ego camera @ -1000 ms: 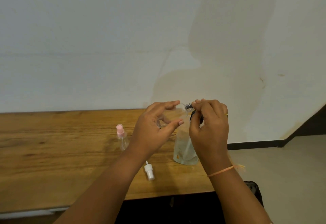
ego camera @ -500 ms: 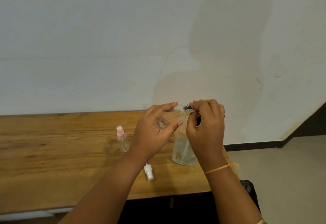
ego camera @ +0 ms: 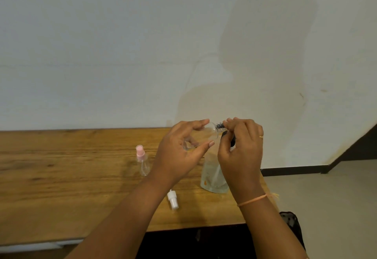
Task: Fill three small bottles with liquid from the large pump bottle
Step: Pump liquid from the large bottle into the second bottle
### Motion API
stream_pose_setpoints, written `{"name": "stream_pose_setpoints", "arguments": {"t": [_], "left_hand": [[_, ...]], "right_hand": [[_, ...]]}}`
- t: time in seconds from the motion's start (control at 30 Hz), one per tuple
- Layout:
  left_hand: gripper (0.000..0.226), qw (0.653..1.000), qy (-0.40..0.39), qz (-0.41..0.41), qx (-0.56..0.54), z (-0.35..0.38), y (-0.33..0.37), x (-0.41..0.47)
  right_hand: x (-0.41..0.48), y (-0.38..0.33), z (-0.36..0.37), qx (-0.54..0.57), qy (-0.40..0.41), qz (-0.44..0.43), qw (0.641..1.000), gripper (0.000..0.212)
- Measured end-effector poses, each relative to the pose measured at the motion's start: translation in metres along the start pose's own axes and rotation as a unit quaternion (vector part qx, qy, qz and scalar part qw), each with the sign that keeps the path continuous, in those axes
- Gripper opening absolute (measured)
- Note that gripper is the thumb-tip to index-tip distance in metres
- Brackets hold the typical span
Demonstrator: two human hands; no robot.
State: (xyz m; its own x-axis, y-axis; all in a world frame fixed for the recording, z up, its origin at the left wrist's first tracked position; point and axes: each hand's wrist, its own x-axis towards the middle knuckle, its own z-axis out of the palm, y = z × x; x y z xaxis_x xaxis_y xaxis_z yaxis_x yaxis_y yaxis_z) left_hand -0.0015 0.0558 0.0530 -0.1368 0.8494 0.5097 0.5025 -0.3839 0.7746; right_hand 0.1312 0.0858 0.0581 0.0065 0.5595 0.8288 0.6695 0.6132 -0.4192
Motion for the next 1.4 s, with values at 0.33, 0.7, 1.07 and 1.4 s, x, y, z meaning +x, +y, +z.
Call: {"name": "stream_pose_setpoints", "arguments": {"t": [0.33, 0.7, 1.07, 1.4], "left_hand": [[0.048, 1.000, -0.008, -0.028, 0.002, 0.003, 0.001, -0.004], [0.048, 1.000, 0.010, 0.015, 0.025, 0.002, 0.003, -0.001], [0.048, 1.000, 0.001, -0.007, 0.012, 0.000, 0.001, -0.001], [0.047, 1.000, 0.000, -0.020, 0.000, 0.003, 0.001, -0.004]], "right_hand": [[-0.008, -0.003, 0.005, -0.006, -0.004, 0.033, 0.999, 0.027], [-0.002, 0.003, -0.001, 0.002, -0.016, 0.014, 1.000, 0.026], [-0.002, 0.003, 0.000, 0.018, -0.005, 0.026, 0.999, 0.020], [-0.004, 0.001, -0.001, 0.052, 0.014, 0.027, 0.998, 0.020]]}}
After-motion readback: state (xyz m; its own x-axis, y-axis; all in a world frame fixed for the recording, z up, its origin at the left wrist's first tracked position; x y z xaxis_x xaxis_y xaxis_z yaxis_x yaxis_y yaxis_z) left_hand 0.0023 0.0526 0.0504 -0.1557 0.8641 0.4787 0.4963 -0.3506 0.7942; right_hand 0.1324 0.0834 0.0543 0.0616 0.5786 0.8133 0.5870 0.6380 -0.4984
